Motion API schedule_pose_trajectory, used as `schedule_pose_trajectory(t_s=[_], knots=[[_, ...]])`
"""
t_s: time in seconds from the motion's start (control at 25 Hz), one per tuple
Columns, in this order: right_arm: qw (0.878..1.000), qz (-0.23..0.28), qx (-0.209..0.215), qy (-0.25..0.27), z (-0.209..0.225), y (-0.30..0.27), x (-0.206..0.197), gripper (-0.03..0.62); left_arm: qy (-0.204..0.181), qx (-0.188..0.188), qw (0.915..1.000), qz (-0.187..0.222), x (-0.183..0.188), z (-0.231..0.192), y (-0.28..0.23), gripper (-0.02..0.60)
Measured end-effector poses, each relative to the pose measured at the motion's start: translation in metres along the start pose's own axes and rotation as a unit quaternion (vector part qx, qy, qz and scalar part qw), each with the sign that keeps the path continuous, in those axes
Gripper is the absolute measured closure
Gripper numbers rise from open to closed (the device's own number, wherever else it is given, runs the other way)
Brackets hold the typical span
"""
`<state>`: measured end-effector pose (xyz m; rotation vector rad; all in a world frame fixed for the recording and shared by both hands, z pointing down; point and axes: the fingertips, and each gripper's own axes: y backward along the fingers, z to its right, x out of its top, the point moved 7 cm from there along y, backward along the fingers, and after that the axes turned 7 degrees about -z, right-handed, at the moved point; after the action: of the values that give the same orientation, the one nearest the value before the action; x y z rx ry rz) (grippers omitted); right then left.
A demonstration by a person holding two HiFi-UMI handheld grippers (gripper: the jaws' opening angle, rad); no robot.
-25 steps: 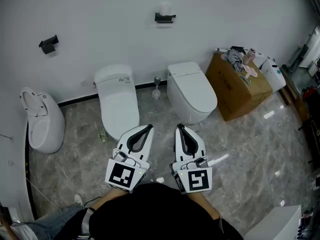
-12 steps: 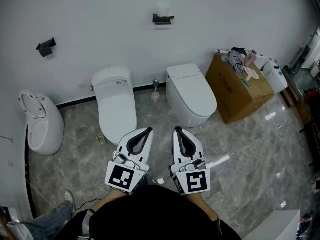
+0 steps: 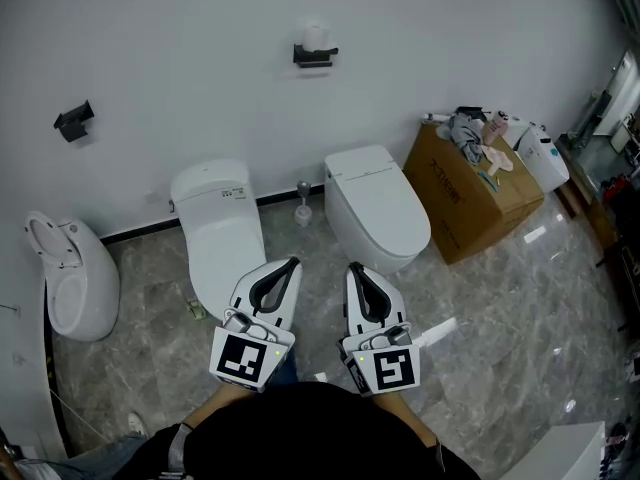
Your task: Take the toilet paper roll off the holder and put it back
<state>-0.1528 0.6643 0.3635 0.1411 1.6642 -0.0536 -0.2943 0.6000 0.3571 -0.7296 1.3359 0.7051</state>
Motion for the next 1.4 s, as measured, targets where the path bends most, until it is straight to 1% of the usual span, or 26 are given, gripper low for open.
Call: schedule_pose_trajectory(t_s=[0.12, 0.28, 0.44, 0.6, 0.8, 0.96, 1.12, 1.28, 1.4], knots=[[1.0, -0.005, -0.007, -0.001, 0.014, -0.037, -0.001, 0.569, 0.005, -0.008, 1.0, 0.0, 0.003, -0.023, -0.028, 0.575], [1.0, 0.011, -0.021, -0.017, 0.033, -0.086, 0.0, 0.569, 0.016, -0.022, 0.9996, -0.008, 0.003, -0.054, -0.067, 0.575], [0.999, -0.005, -0.025, -0.021, 0.047, -0.126, 0.0, 0.569, 0.017, -0.032, 0.9993, -0.01, 0.008, -0.083, -0.101, 0.575], [0.998, 0.027, -0.039, -0.03, 0.06, -0.168, 0.007, 0.569, 0.012, -0.045, 0.9989, -0.009, 0.008, -0.111, -0.135, 0.575], [0.997, 0.031, -0.059, -0.035, 0.075, -0.209, -0.001, 0.569, 0.006, -0.06, 0.9982, -0.004, 0.004, -0.142, -0.173, 0.575], [0.997, 0.023, -0.072, -0.035, 0.086, -0.235, -0.008, 0.569, 0.01, -0.072, 0.9974, -0.006, 0.0, -0.161, -0.197, 0.575], [0.997, 0.015, -0.076, -0.032, 0.091, -0.254, -0.008, 0.57, 0.019, -0.079, 0.9967, -0.009, -0.004, -0.175, -0.213, 0.575], [0.997, 0.002, -0.08, -0.016, 0.097, -0.263, -0.016, 0.569, 0.026, -0.084, 0.996, -0.015, -0.01, -0.186, -0.221, 0.575], [0.995, -0.002, -0.092, -0.029, 0.103, -0.266, -0.016, 0.569, 0.031, -0.084, 0.9958, -0.021, -0.013, -0.189, -0.224, 0.575]])
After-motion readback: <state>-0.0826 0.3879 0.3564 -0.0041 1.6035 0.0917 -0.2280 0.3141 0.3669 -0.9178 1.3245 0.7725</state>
